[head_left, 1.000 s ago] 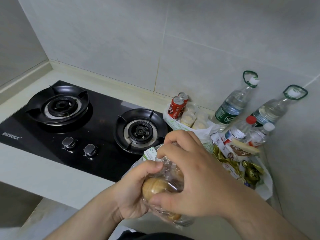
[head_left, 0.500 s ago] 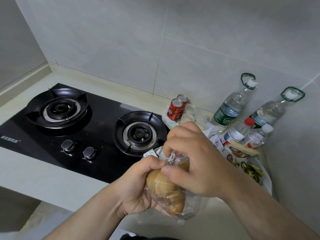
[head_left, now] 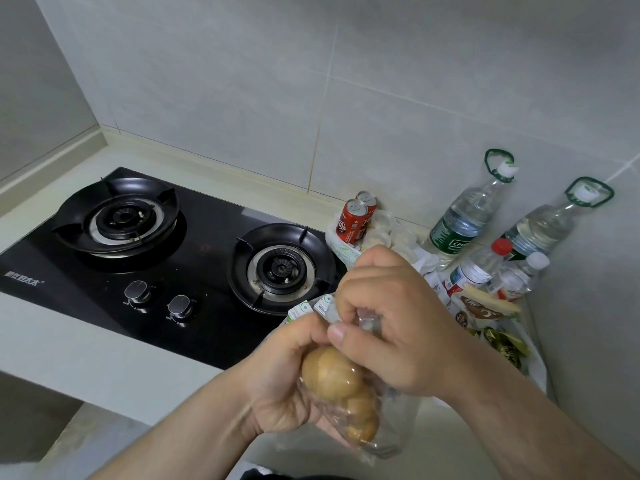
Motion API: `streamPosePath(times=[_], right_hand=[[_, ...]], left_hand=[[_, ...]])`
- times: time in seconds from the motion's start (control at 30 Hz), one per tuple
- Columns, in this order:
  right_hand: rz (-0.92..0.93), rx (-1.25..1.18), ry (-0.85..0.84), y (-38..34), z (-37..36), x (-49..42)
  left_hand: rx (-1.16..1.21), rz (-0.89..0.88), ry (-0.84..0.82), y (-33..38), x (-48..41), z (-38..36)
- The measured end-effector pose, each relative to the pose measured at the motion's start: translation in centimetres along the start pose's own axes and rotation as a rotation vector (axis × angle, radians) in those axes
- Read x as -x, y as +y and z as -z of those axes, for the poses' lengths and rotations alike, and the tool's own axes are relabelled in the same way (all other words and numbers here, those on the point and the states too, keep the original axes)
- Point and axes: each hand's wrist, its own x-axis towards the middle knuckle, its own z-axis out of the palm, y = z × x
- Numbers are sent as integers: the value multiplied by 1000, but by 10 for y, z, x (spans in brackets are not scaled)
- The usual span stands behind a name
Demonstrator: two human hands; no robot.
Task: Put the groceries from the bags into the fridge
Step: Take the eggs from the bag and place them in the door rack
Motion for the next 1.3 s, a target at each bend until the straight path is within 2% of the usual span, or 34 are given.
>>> streamPosePath(times=[0.13,0.33,0.53,0.7,0.83,0.97,1.3], right_hand=[[11,-10,-22,-4,3,6],[7,-55,24,-7,6,2],[-95,-243,129,1,6,3],[-138,-312,230,3,16,6],[-229,-373,275,7,25,9],[-327,-370,250,14,25,13],[-340,-493,154,26,33,20]], left_hand=[[6,-48,30,9,3,8],[50,6,0,4,2,6],[151,88,-162,-12,-4,23],[205,17,-288,-8,-2,33],[314,-75,-269,-3,0,40],[359,-192,-222,3,5,51],[307,-394,-64,-16,29,56]])
